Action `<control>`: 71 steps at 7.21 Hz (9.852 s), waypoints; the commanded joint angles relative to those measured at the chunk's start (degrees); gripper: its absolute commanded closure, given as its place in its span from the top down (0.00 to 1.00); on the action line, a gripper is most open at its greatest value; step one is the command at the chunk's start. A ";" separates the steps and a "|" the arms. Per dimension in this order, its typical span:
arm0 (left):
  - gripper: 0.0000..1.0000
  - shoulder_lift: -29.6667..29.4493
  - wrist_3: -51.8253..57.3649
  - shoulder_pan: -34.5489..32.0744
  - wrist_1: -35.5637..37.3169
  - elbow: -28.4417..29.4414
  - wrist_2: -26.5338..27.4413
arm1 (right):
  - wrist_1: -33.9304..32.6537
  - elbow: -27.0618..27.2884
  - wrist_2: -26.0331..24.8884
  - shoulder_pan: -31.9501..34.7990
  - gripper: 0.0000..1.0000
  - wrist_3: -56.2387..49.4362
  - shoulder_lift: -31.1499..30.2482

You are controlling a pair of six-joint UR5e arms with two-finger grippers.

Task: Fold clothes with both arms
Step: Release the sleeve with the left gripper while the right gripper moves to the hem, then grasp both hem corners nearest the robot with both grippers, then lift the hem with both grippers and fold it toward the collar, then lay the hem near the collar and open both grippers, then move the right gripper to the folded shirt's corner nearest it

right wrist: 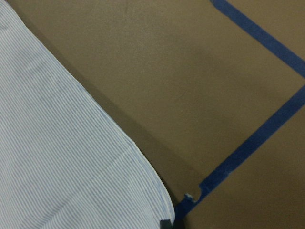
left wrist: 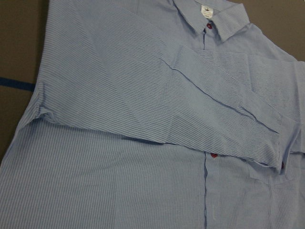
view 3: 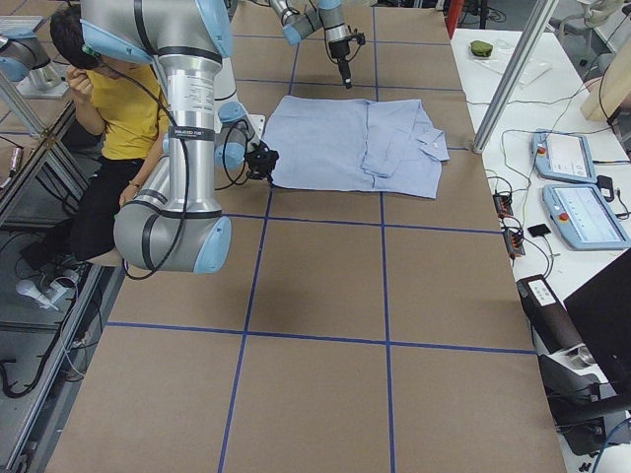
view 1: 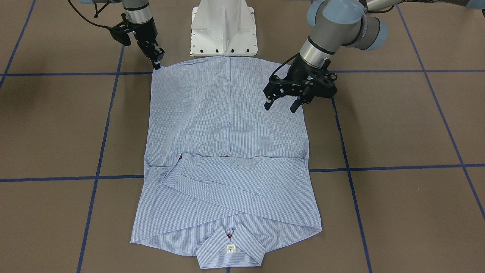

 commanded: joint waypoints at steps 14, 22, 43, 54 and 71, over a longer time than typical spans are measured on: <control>0.85 18.64 -20.25 24.95 4.13 -8.07 15.30 | 0.00 1.38 1.83 3.09 0.00 0.02 -0.30; 0.00 19.44 -25.53 26.97 4.13 -10.00 15.47 | 0.00 1.11 1.74 3.00 0.00 0.02 -0.56; 0.00 -5.07 -25.44 -11.08 6.15 1.13 8.88 | -15.56 -12.92 6.66 41.23 0.00 -3.22 30.45; 0.00 -21.33 -18.88 -14.68 -17.92 42.88 14.06 | 10.88 -50.09 13.25 44.92 0.00 -11.93 41.25; 0.98 -12.82 -6.98 -18.91 -17.14 29.02 6.86 | 14.59 -29.48 21.51 36.67 0.99 -12.11 21.42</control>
